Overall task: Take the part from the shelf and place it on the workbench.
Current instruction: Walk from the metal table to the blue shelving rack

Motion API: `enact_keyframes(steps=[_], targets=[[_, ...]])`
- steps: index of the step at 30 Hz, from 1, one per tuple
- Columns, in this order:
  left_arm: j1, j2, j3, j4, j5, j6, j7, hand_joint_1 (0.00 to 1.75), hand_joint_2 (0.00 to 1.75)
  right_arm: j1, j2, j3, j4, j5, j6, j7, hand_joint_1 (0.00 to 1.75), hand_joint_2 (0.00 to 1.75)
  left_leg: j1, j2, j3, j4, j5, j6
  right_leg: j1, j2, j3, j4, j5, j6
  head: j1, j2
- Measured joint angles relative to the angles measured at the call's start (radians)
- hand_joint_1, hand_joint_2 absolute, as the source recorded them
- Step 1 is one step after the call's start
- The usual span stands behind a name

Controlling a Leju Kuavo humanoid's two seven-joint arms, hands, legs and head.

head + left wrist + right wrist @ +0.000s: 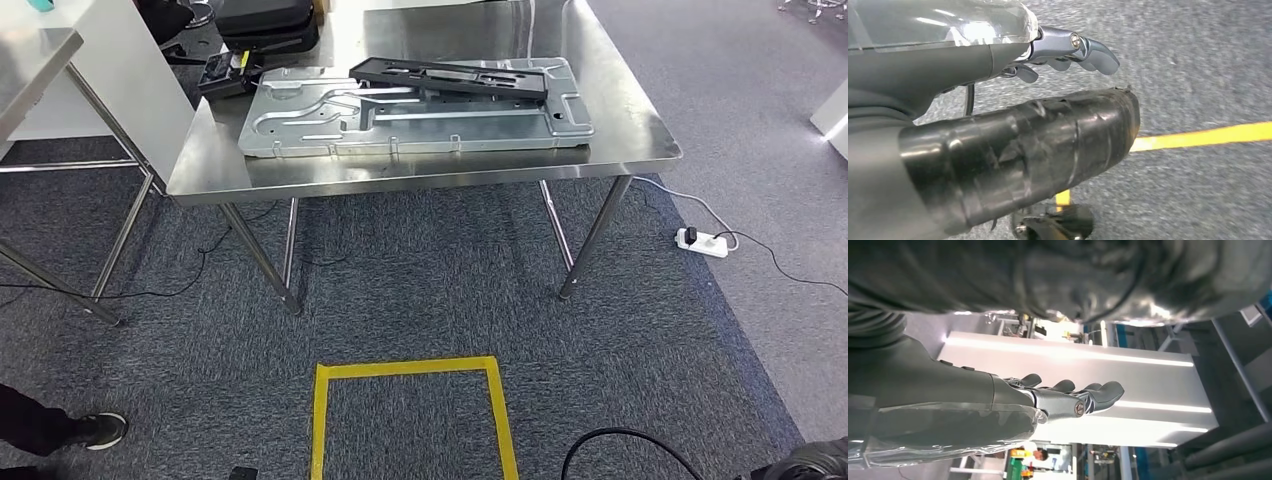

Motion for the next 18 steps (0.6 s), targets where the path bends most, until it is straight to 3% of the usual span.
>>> enact_keyframes(steps=[1,2,3,5,6,8,9,11,13,14,15,16,18], targets=[[0.000,0.000,0.000,0.000,0.000,0.000,0.000,0.00,0.00,0.001,-0.001,0.001,0.000,-0.003,0.000,0.000,0.00,0.00,-0.001,0.000,0.034,-0.030,0.030,0.005,0.002,0.000,-0.013,0.004,0.009,0.001,0.000,0.000],[-0.001,0.000,0.001,0.000,0.000,0.000,0.000,0.00,0.00,0.001,-0.002,0.002,-0.001,-0.005,0.000,0.000,0.00,0.00,-0.002,-0.001,0.083,-0.093,0.057,0.013,0.004,0.001,-0.024,0.008,0.017,0.002,0.000,0.000],[-0.002,0.001,0.001,0.000,0.000,0.000,0.000,0.00,0.00,0.002,-0.003,0.003,-0.003,-0.005,0.000,0.000,0.00,0.00,-0.005,-0.002,0.137,-0.171,0.066,0.023,0.006,0.001,-0.032,0.010,0.024,0.004,0.000,0.000],[-0.004,0.003,0.002,0.000,0.000,0.000,-0.001,0.00,0.00,0.002,-0.004,0.004,-0.007,-0.004,0.000,0.000,0.00,0.00,-0.011,-0.003,0.210,-0.292,0.054,0.038,0.005,-0.001,-0.041,0.011,0.039,0.013,0.000,0.000],[-0.004,0.004,0.002,0.000,-0.001,0.000,-0.001,0.00,0.00,0.003,-0.004,0.005,-0.008,-0.003,0.000,0.000,0.00,0.00,-0.015,-0.003,0.220,-0.317,0.047,0.042,0.004,-0.002,-0.043,0.008,0.048,0.019,0.000,0.000],[-0.003,0.003,0.002,0.000,-0.001,0.000,-0.001,0.00,0.00,0.004,-0.005,0.006,-0.009,-0.002,0.000,0.000,0.00,0.00,-0.014,0.000,0.214,-0.335,0.064,0.049,0.001,-0.002,-0.044,0.003,0.059,0.032,0.000,0.000],[-0.003,0.003,0.002,0.000,-0.001,0.000,-0.001,0.00,0.00,0.005,-0.006,0.006,-0.010,-0.002,0.000,0.000,0.00,0.00,-0.011,0.002,0.209,-0.342,0.077,0.055,0.002,0.000,-0.049,0.012,0.045,0.038,0.000,0.000],[-0.003,0.002,0.003,0.000,-0.001,0.000,-0.001,0.00,0.00,0.006,-0.009,0.006,-0.012,-0.002,0.000,0.000,0.00,0.00,-0.005,0.007,0.190,-0.352,0.103,0.064,0.000,0.006,-0.072,0.083,-0.035,0.048,0.001,0.000],[-0.003,0.001,0.003,0.000,-0.001,0.000,-0.001,0.00,0.00,0.007,-0.012,0.006,-0.013,-0.002,0.000,0.000,0.00,0.00,-0.005,0.008,0.162,-0.347,0.122,0.067,-0.004,0.008,-0.104,0.208,-0.121,0.056,0.001,0.000],[-0.003,0.001,0.003,0.000,-0.001,0.000,-0.001,0.00,0.00,0.008,-0.013,0.006,-0.014,-0.002,0.000,0.000,0.00,0.00,-0.005,0.009,0.146,-0.341,0.130,0.066,-0.006,0.008,-0.109,0.255,-0.134,0.061,0.001,0.000],[-0.002,0.001,0.003,0.000,-0.001,0.000,-0.001,0.00,0.00,0.008,-0.014,0.006,-0.014,-0.002,0.000,0.000,0.00,0.00,-0.004,0.010,0.130,-0.334,0.138,0.064,-0.009,0.008,-0.100,0.272,-0.123,0.064,0.001,0.000],[-0.002,0.001,0.003,0.000,-0.001,0.000,-0.001,0.00,0.00,0.008,-0.016,0.006,-0.014,-0.002,0.000,0.000,0.00,0.00,-0.003,0.010,0.113,-0.325,0.144,0.061,-0.012,0.007,-0.073,0.255,-0.096,0.067,0.001,0.000],[-0.003,0.000,0.003,0.000,-0.001,0.000,-0.001,0.00,0.00,0.008,-0.018,0.006,-0.014,-0.002,0.000,0.000,0.00,0.00,-0.002,0.010,0.082,-0.301,0.151,0.053,-0.016,0.007,0.020,0.136,-0.056,0.070,0.001,0.000]])
